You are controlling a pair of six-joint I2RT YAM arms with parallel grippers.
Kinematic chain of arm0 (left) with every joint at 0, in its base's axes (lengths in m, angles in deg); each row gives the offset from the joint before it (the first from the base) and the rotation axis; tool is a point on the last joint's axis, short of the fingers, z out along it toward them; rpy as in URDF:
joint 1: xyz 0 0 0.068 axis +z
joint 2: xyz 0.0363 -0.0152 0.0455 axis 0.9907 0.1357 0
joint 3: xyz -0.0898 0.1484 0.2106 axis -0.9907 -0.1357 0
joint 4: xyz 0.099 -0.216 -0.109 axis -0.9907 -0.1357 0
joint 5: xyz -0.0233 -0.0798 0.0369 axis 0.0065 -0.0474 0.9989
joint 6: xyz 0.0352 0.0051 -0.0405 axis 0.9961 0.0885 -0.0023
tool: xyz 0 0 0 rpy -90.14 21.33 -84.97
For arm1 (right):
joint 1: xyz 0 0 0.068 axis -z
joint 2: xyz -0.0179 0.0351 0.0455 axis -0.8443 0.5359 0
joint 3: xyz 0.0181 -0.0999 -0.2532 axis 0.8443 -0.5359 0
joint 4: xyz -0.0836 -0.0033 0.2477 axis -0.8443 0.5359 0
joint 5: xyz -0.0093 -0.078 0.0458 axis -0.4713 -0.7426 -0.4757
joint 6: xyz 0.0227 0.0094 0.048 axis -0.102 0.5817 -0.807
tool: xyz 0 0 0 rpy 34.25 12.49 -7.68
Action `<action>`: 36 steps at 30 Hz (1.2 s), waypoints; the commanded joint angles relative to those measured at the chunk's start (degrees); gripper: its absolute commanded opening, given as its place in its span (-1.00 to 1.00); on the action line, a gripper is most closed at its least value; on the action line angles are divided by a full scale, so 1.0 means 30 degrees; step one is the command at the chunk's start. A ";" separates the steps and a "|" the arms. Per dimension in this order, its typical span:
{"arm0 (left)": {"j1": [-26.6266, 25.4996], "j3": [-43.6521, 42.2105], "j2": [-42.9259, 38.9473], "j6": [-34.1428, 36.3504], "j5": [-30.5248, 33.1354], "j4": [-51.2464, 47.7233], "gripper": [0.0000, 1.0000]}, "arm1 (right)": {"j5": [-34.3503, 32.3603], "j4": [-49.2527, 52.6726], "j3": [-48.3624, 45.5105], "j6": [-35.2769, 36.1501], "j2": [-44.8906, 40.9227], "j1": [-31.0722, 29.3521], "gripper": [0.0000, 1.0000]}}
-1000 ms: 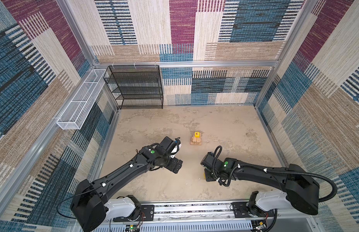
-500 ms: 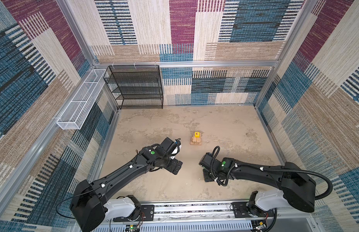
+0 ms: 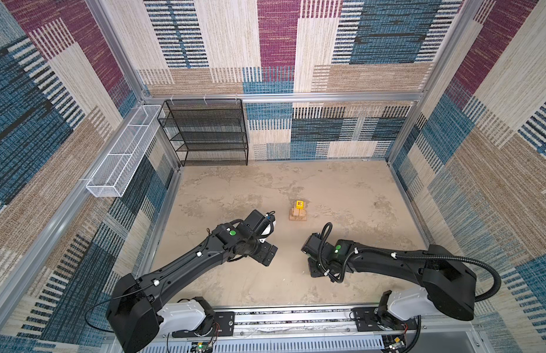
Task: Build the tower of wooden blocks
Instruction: 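Lower the open right gripper around the crossed-circle cube and close it, then lift the crossed-circle cube with the right gripper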
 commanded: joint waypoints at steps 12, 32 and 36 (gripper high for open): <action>-0.0140 0.0094 -0.0090 0.0360 0.0341 -0.0148 0.86 | -0.0479 0.0208 0.0355 0.0204 0.0037 -0.0044 -0.25; -0.0199 0.0084 -0.0396 0.0316 0.0719 -0.0204 0.86 | -0.0597 0.0268 0.0433 -0.0074 -0.0076 -0.0044 -0.72; -0.0207 0.0092 -0.0451 0.0333 0.0911 -0.0205 0.85 | -0.0535 0.0063 0.0330 -0.0294 -0.0190 -0.0042 -0.87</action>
